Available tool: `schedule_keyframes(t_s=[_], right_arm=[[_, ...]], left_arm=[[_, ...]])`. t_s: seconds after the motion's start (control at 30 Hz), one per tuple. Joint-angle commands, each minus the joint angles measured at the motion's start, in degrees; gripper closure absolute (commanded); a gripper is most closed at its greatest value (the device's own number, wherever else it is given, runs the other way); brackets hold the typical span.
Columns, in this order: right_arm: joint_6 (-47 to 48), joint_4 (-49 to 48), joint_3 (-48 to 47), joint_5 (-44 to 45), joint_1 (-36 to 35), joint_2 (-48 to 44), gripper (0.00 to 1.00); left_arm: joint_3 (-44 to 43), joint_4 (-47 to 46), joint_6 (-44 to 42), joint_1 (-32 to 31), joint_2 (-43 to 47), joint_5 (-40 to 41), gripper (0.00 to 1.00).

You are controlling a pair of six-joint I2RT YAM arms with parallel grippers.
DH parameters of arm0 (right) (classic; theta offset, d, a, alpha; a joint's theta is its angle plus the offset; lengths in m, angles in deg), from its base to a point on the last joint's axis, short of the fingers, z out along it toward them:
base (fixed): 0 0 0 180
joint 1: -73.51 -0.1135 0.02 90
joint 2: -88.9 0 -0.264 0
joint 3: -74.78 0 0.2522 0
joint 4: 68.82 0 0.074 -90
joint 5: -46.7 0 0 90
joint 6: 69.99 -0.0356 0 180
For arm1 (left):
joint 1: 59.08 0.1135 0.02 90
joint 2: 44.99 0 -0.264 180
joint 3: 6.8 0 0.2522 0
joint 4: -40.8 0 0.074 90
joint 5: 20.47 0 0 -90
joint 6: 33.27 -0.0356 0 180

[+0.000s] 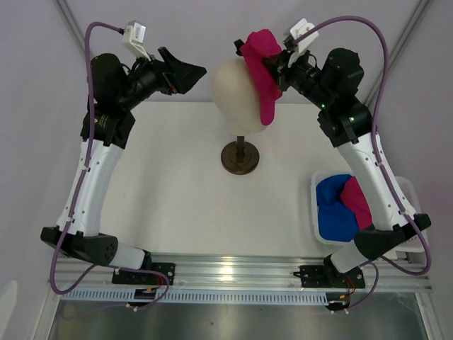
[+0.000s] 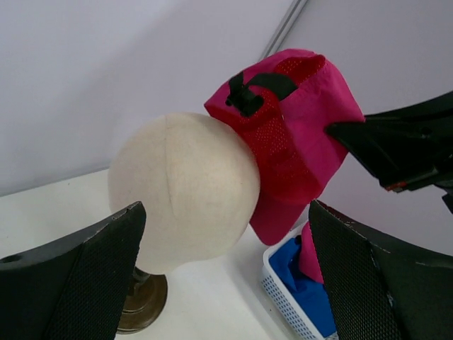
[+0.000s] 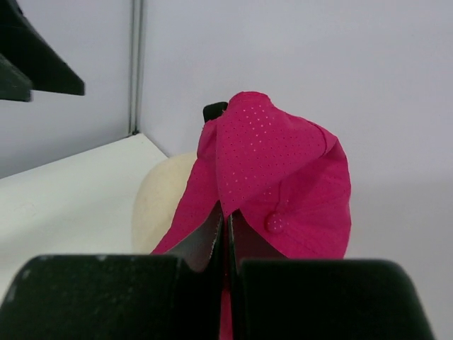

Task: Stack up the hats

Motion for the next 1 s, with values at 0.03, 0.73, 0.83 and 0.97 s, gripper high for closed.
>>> schedule_keyframes(t_s=[0.03,0.73,0.83,0.97], right_arm=[[3.83,0.47,-6.7,4.06,-4.68,3.83,0.99],[13.23,4.43,-12.52,6.89,-13.84,13.06,0.96],[13.76,5.04,-11.82,5.3,-13.93,13.06,0.96],[14.29,4.7,-11.47,5.65,-13.93,13.06,0.96]], left_arm=[[-4.55,3.24,-1.28,-0.26,-3.29,2.66,0.01],[-14.75,-5.64,17.87,5.54,-17.62,-0.5,0.24],[-13.44,-9.14,22.0,5.54,-18.93,-1.89,0.26],[-13.44,-11.17,26.22,5.54,-20.43,-3.48,0.3]])
